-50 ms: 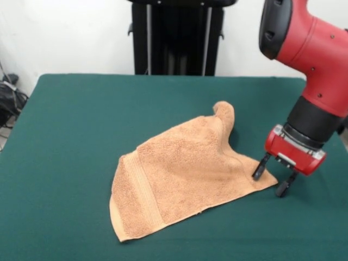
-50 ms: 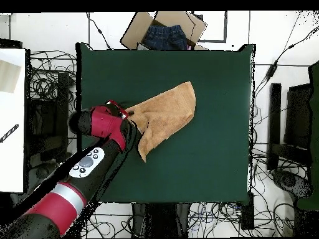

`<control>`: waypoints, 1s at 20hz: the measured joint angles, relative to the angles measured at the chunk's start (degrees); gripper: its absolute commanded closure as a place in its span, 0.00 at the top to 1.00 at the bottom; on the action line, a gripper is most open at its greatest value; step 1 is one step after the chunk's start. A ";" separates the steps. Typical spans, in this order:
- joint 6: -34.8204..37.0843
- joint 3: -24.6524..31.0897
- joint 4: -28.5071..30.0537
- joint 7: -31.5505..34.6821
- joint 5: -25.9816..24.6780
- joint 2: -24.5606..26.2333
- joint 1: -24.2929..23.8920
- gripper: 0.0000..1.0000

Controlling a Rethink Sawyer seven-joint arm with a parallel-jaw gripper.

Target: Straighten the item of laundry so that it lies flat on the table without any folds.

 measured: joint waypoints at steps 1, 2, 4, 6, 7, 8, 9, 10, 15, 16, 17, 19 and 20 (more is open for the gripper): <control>0.38 -0.38 -0.24 0.44 0.25 0.29 0.17 1.00; 1.14 -1.06 -0.68 1.10 0.58 0.74 0.39 1.00; 2.89 -2.52 -1.74 2.68 1.25 1.76 0.86 1.00; 5.17 -4.42 -3.20 5.08 1.86 3.14 1.41 1.00; 7.06 -5.97 -4.44 7.45 2.18 4.22 1.76 1.00; 7.45 -6.29 -4.72 8.07 2.25 4.45 1.83 1.00; 8.26 -6.89 -5.26 9.20 2.35 4.90 1.93 1.00; 9.22 -7.51 -5.89 10.73 2.51 5.39 2.00 1.00; 11.43 -8.18 -7.16 16.45 2.68 5.89 1.77 1.00; 11.42 -7.63 -7.04 16.89 2.69 5.54 1.53 1.00; 11.31 -6.02 -6.54 16.95 2.88 4.47 0.73 1.00; 10.93 -2.91 -5.45 16.95 3.21 2.42 -1.02 1.00; 10.73 -1.32 -4.87 16.95 3.38 1.38 -1.94 1.00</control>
